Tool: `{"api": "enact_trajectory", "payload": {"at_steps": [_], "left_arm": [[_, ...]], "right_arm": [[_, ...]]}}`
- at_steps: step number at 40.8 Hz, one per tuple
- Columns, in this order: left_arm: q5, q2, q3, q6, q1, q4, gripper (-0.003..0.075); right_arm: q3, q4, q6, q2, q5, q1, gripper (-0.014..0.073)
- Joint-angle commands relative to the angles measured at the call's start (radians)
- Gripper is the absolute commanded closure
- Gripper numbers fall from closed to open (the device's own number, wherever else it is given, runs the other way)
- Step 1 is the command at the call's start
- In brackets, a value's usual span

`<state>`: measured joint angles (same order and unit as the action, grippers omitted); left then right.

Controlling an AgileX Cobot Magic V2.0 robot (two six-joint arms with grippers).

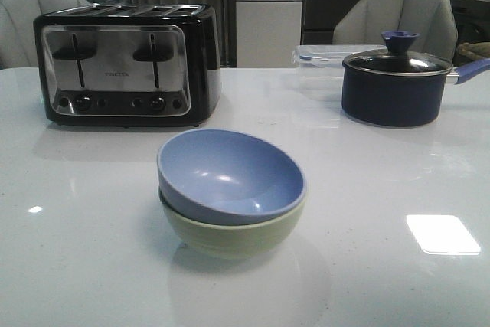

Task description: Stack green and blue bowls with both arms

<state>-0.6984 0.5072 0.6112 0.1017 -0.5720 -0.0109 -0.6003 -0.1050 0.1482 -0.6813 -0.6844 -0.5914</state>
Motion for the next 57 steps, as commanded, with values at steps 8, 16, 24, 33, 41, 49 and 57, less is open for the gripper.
{"api": "enact_trajectory", "payload": {"at_steps": [8, 16, 24, 33, 41, 49, 57], "left_arm": [[0.083, 0.007, 0.027, 0.0, -0.008, -0.001, 0.0628], [0.083, 0.007, 0.027, 0.0, -0.008, -0.001, 0.0628], [0.099, -0.04, 0.007, 0.0, 0.021, 0.011, 0.0627], [0.36, -0.217, -0.161, 0.0, 0.254, 0.011, 0.0627], [0.62, -0.382, -0.4, -0.003, 0.439, -0.004, 0.0627], [0.736, -0.473, -0.577, -0.033, 0.515, -0.044, 0.0627], [0.708, -0.533, -0.621, -0.102, 0.515, -0.006, 0.0627]], "right_arm": [[-0.027, 0.004, 0.007, 0.007, 0.06, 0.007, 0.0537], [-0.027, 0.004, 0.007, 0.007, 0.06, 0.007, 0.0537], [-0.027, 0.004, 0.007, 0.007, 0.06, 0.007, 0.0537], [-0.027, 0.004, 0.007, 0.007, 0.06, 0.007, 0.0537], [-0.027, 0.004, 0.007, 0.007, 0.06, 0.007, 0.0537], [-0.027, 0.004, 0.007, 0.007, 0.06, 0.007, 0.0537], [-0.027, 0.004, 0.007, 0.007, 0.06, 0.007, 0.0537]]}}
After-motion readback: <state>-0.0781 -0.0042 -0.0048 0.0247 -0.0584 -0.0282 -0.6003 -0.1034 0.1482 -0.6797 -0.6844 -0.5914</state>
